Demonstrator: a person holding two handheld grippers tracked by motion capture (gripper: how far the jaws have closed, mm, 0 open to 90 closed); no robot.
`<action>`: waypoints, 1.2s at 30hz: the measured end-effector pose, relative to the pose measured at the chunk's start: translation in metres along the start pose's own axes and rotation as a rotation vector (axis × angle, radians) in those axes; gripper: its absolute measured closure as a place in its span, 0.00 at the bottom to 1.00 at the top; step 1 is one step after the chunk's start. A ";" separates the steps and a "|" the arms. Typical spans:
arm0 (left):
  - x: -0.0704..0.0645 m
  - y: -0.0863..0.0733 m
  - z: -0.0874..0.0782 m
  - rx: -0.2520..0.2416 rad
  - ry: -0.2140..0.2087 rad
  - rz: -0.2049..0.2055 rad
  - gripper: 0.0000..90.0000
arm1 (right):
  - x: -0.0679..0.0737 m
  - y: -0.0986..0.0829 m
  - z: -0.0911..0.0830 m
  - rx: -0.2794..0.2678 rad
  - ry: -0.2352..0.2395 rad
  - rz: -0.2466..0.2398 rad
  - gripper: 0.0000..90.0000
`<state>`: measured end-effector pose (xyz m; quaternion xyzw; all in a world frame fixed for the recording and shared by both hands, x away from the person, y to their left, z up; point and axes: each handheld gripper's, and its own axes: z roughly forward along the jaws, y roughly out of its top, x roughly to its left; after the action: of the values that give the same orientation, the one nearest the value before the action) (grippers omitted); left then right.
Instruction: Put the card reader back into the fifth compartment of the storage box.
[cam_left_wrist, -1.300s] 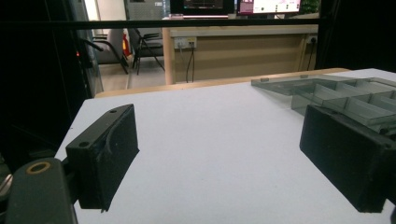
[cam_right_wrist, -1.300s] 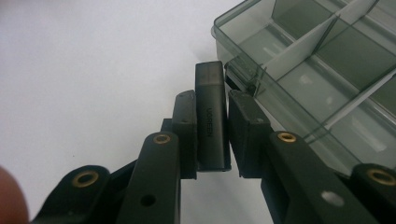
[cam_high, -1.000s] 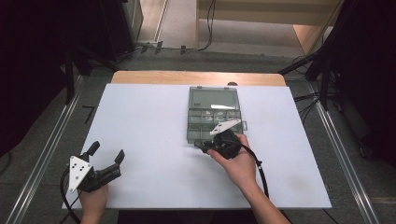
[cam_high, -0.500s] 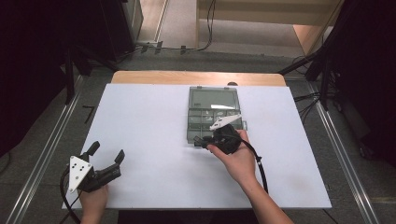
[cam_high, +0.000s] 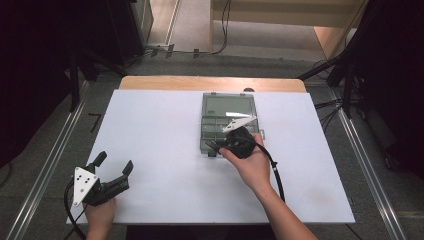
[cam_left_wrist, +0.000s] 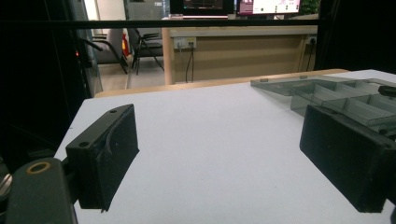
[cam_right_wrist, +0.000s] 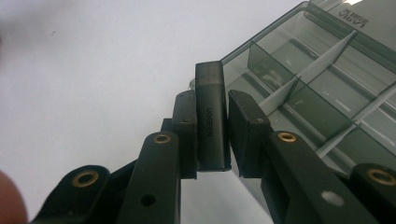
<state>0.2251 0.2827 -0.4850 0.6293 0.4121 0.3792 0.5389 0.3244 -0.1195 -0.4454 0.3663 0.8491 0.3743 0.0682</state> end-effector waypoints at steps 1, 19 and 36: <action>0.000 0.000 0.000 -0.001 0.000 -0.001 0.13 | -0.001 0.001 0.001 0.000 0.001 -0.003 0.80; 0.000 0.000 0.000 -0.001 -0.001 -0.002 0.13 | -0.011 0.013 0.015 0.005 -0.023 0.026 0.80; 0.001 0.000 0.000 0.000 -0.002 -0.003 0.13 | -0.015 0.013 0.003 -0.133 -0.032 0.035 0.00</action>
<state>0.2253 0.2838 -0.4848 0.6291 0.4124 0.3778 0.5399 0.3436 -0.1215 -0.4411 0.3817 0.8147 0.4252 0.0993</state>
